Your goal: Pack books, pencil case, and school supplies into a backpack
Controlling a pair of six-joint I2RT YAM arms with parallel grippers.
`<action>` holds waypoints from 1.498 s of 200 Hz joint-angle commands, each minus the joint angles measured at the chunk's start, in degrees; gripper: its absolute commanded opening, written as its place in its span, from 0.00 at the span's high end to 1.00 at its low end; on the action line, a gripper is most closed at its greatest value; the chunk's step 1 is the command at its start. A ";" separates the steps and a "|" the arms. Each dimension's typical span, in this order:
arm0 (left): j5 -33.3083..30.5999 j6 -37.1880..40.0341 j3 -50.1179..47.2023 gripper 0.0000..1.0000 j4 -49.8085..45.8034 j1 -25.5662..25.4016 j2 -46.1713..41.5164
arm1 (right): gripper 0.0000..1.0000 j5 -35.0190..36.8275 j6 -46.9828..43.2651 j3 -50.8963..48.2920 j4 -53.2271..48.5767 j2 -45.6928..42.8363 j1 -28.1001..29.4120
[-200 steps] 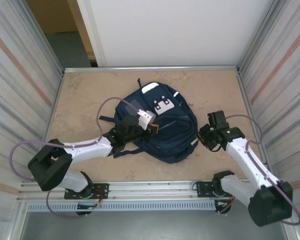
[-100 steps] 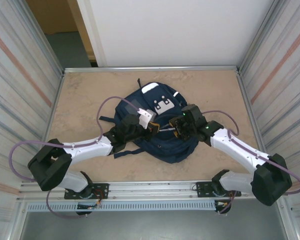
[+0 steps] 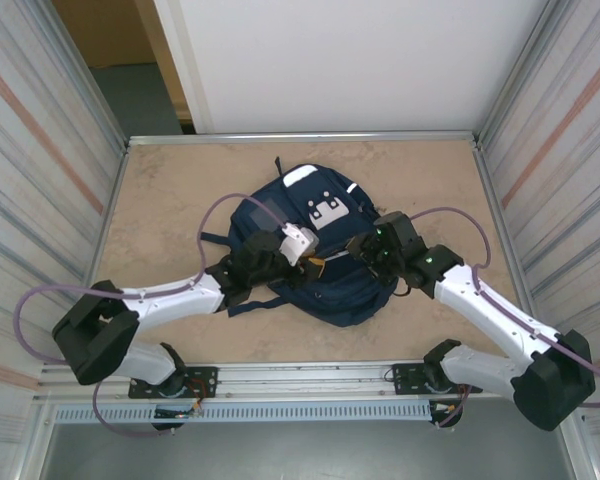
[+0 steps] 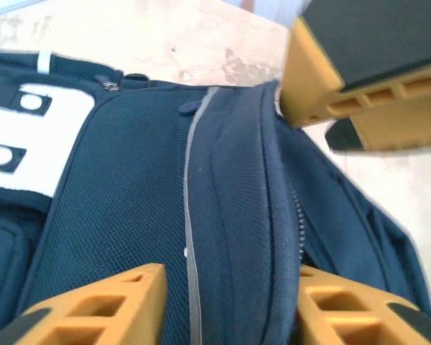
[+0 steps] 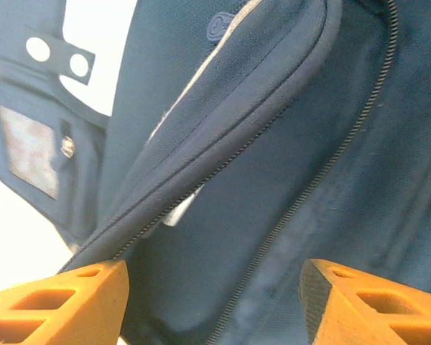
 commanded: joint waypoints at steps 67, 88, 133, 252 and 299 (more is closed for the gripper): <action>-9.91 55.54 -1.63 0.38 -20.95 -0.65 -12.18 | 0.34 -3.38 -23.12 2.83 -10.21 -5.82 -8.41; -8.85 62.06 -1.67 0.38 -18.67 0.08 -8.03 | 0.33 -6.96 -23.10 3.13 -8.96 -3.71 -8.57; -10.85 67.97 3.01 0.40 -15.67 2.28 1.22 | 0.33 -10.91 -20.31 1.29 -6.07 -0.64 -8.42; 8.04 67.60 14.28 0.96 -24.43 3.52 12.78 | 0.36 -13.68 -26.74 1.70 -4.12 11.18 -13.71; 9.93 68.25 15.13 0.77 -18.87 3.87 16.11 | 0.39 -15.23 -29.29 4.76 0.22 18.82 -14.49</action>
